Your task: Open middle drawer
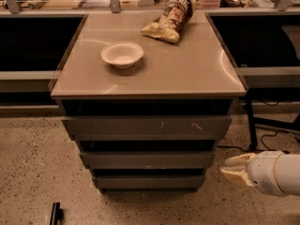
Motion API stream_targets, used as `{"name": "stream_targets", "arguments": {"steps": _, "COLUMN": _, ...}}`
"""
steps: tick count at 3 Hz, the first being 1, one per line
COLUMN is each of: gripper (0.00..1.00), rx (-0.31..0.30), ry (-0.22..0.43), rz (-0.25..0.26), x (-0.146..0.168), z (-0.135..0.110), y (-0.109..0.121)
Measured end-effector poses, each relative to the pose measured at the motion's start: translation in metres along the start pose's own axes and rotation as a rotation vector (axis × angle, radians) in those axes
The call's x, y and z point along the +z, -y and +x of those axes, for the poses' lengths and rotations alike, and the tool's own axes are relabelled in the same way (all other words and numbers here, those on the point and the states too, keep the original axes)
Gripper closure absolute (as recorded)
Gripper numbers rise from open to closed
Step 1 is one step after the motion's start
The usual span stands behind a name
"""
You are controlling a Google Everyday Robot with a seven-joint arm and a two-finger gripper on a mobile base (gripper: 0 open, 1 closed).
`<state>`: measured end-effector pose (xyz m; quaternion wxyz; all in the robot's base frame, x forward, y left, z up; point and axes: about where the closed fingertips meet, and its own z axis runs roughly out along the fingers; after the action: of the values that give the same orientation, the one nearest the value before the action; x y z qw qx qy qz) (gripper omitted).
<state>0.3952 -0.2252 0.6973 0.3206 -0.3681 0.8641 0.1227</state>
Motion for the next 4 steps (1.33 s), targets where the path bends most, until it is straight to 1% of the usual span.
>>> {"name": "stream_targets", "arguments": {"steps": 1, "gripper": 0.89, "rx": 0.016, "ry": 0.007, "rz": 0.009, "x": 0.003, "z": 0.002, "y": 0.002}}
{"name": "stream_targets", "arguments": {"steps": 2, "gripper": 1.00, "rx": 0.069, "ry": 0.043, "rz": 0.065, "x": 0.015, "z": 0.013, "y": 0.014}}
{"name": "stream_targets", "arguments": {"steps": 3, "gripper": 1.00, "rx": 0.178, "ry": 0.151, "rz": 0.118, "x": 0.050, "z": 0.042, "y": 0.018}}
{"name": "stream_targets", "arguments": {"steps": 4, "gripper": 1.00, "rx": 0.218, "ry": 0.293, "rz": 0.245, "x": 0.066, "z": 0.050, "y": 0.048}}
